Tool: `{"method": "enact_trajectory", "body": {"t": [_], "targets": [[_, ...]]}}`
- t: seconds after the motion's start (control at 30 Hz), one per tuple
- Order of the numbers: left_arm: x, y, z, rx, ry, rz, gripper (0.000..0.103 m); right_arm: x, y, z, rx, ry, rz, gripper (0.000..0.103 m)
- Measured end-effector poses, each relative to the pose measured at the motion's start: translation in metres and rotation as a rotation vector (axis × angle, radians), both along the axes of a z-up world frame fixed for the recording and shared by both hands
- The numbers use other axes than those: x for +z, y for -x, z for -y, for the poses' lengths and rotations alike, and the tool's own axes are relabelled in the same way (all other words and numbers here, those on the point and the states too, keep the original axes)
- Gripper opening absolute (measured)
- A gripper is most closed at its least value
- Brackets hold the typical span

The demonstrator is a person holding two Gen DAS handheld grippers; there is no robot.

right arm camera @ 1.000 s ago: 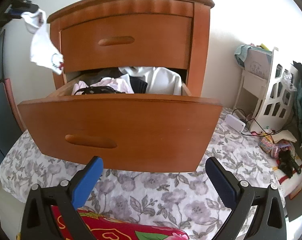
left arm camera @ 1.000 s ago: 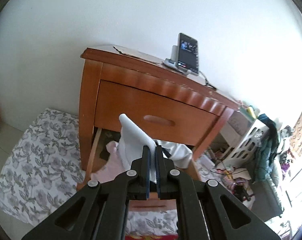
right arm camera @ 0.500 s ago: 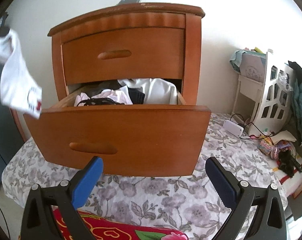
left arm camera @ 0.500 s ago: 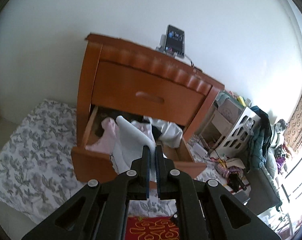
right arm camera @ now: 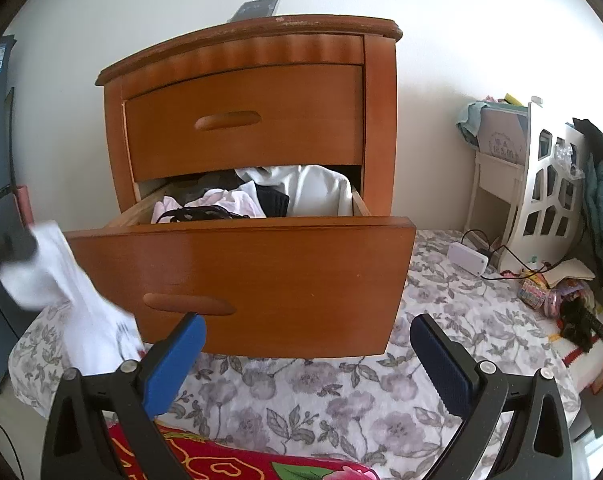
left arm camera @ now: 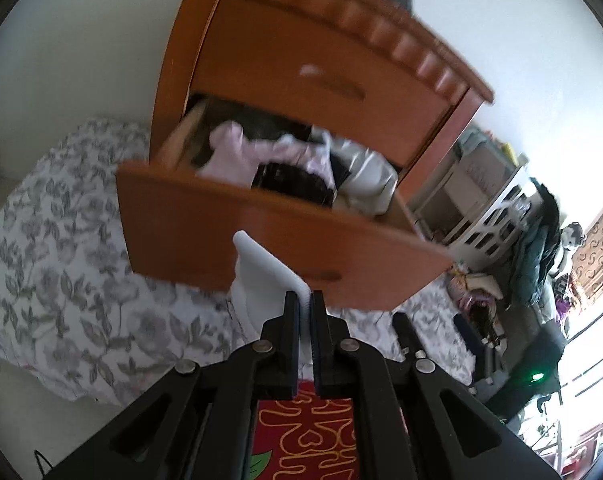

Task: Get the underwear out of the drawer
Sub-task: 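Lower the white cloth onto the bedspread by the red blanket, open left gripper, then reach the left gripper into the drawer and grasp the black garment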

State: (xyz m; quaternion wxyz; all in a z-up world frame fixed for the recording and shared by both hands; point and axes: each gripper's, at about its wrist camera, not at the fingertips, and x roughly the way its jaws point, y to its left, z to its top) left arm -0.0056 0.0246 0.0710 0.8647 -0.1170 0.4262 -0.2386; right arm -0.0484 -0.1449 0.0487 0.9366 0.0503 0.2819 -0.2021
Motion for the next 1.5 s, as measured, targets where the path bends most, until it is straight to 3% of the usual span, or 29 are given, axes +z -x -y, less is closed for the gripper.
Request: {"method": "enact_trajectory", "body": {"t": [0.3,0.73,1.0,1.07,1.13,1.33,1.5], "targets": [[-0.051,-0.015,0.021,-0.026,-0.069,-0.111,0.005,-0.003,-0.003,0.0,0.0,0.005,-0.02,0.103],[-0.094,-0.043,0.057,-0.069,-0.163,-0.179,0.005,-0.006,-0.007,0.0,0.007,0.001,-0.046,0.103],[-0.107,-0.044,0.048,-0.01,-0.196,-0.223,0.007,-0.008,-0.008,0.001,0.007,-0.004,-0.055,0.103],[-0.106,-0.043,0.046,0.002,-0.207,-0.215,0.016,-0.008,-0.008,0.001,0.007,-0.002,-0.056,0.103],[-0.105,-0.042,0.044,0.013,-0.217,-0.199,0.04,-0.008,-0.008,0.001,0.007,-0.003,-0.055,0.103],[-0.097,-0.039,0.036,0.044,-0.214,-0.173,0.073,-0.008,-0.008,0.001,0.007,-0.002,-0.057,0.103],[-0.092,-0.037,0.026,0.085,-0.243,-0.137,0.079,-0.008,-0.008,0.001,0.007,-0.005,-0.057,0.103]]}}
